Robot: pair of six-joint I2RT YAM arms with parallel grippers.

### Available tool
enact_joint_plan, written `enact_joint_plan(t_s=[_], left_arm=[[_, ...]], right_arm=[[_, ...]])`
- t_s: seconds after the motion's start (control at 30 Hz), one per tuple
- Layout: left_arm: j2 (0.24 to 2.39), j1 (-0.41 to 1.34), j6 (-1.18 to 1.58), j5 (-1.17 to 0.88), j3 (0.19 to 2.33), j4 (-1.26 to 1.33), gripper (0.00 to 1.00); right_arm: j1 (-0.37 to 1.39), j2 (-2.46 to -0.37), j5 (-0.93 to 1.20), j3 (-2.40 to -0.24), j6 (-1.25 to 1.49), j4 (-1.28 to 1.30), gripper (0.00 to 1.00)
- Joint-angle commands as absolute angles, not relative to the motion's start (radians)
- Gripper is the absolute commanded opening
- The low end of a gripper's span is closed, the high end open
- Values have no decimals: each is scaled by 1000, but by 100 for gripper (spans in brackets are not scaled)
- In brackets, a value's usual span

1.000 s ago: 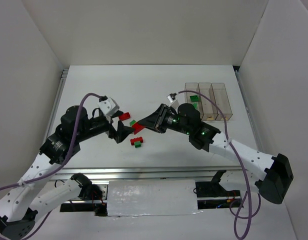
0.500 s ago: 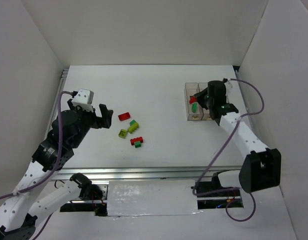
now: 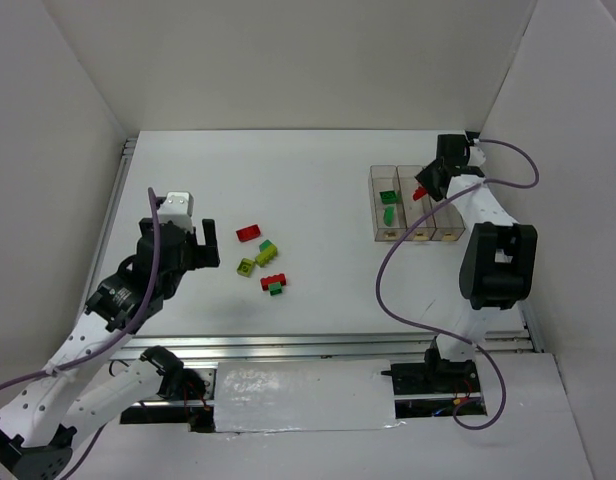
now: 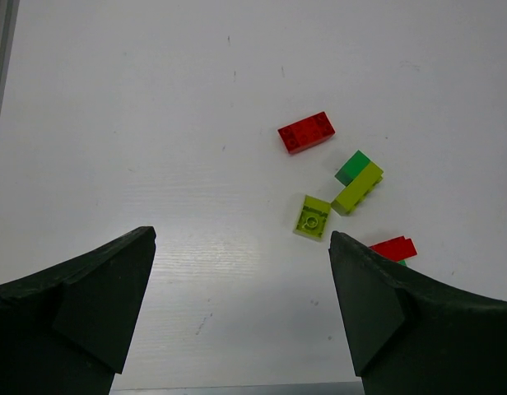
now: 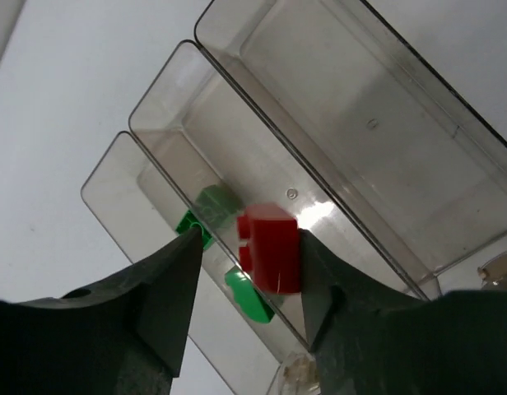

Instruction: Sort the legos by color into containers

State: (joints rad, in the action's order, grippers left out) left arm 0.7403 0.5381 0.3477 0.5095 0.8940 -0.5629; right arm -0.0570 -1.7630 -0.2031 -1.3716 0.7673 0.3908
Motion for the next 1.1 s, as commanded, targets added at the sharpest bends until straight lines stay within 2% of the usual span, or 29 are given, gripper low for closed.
enact_joint_plan(t_s=[0.0, 0.03, 0.13, 0.17, 0.23, 0.3, 0.37, 0.4, 0.43, 0.57, 0.73, 0.87, 0.93, 0.97, 1.07], left_arm=[[761, 535, 367, 526, 919, -558, 99], [765, 535, 370, 529, 920, -560, 100], [773, 534, 373, 535, 920, -564, 100], [778, 534, 374, 540, 920, -565, 100], [791, 532, 382, 545, 925, -572, 99], [804, 529, 393, 552, 936, -584, 99], [818, 511, 413, 595, 951, -601, 100], [822, 502, 441, 615, 956, -620, 99], [825, 489, 457, 636, 962, -633, 100], [821, 405, 557, 741, 983, -699, 99], [793, 348, 592, 782, 986, -719, 100], [773, 322, 534, 701, 960, -657, 99], [781, 321, 514, 672, 957, -652, 99], [787, 319, 505, 666, 959, -650, 100], [810, 314, 500, 650, 968, -655, 99]], right_arm=[[-58, -1792, -224, -1456, 727, 436, 62], [-61, -1804, -218, -1474, 727, 442, 69], [-61, -1810, -204, -1499, 729, 457, 75], [-61, -1806, -196, -1500, 727, 454, 83], [-57, -1789, -183, -1512, 730, 474, 85], [-17, -1734, -160, -1487, 706, 456, 88], [96, -1686, -158, -1462, 643, 414, 89], [138, -1648, -149, -1442, 617, 399, 92], [185, -1635, -135, -1434, 588, 381, 100], [409, -1676, -38, -1480, 442, 368, 100], [697, -1942, -141, -1785, 376, 547, 100], [796, -2196, -190, -2037, 359, 670, 100], [816, -2238, -180, -2210, 344, 695, 100], [821, -2355, -181, -2309, 339, 754, 100], [842, -2433, -195, -2378, 308, 759, 100]])
